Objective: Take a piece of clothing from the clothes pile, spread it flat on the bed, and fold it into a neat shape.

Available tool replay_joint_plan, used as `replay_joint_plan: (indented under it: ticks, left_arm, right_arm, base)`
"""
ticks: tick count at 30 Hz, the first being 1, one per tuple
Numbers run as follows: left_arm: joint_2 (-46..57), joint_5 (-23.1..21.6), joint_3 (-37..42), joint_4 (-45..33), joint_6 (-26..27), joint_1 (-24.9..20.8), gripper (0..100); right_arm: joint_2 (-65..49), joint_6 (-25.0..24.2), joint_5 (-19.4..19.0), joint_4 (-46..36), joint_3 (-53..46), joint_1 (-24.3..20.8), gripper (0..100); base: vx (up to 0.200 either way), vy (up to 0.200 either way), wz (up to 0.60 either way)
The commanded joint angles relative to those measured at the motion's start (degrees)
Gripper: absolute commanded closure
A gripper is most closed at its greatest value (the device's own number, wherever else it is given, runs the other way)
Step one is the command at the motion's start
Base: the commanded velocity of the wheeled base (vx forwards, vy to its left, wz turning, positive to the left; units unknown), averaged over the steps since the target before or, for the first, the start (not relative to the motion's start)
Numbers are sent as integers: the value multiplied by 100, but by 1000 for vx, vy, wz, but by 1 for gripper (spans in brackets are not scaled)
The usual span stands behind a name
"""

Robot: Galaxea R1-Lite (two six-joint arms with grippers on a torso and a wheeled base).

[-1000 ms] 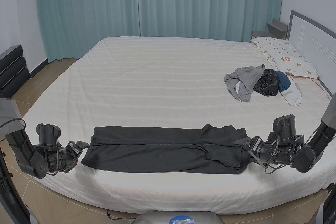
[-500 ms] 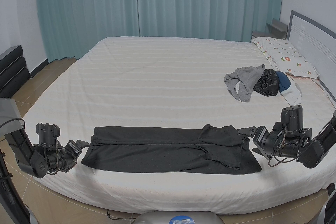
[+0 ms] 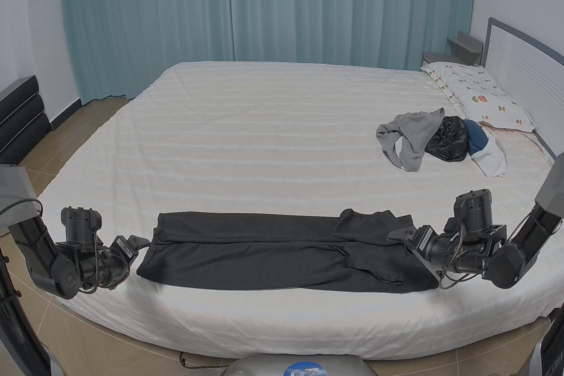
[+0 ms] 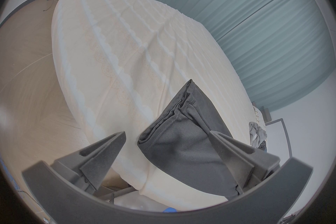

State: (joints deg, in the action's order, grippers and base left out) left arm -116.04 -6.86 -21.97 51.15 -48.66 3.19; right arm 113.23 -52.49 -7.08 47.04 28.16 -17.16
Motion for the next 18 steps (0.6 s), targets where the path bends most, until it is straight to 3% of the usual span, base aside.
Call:
replay_joint_plan:
  ticks: [1, 14, 15, 18]
  left_arm:
    - [-41, 1, -1, 0, 6, -3, 0]
    - [-50, 1, -1, 0, -3, -3, 0]
    - [-50, 1, -1, 0, -3, -3, 0]
    - [-41, 1, -1, 0, 6, -3, 0]
  right_arm:
    - [841, -7, -12, 191, 40, -41, 0]
    - [1325, -42, -21, 209, 278, -68, 0]
    - [1334, -42, -21, 209, 295, -68, 100]
    - [1263, -42, -12, 191, 234, -68, 100]
  base:
    - [0, 0, 0]
    - [0, 0, 0]
    - [0, 0, 0]
    - [0, 0, 0]
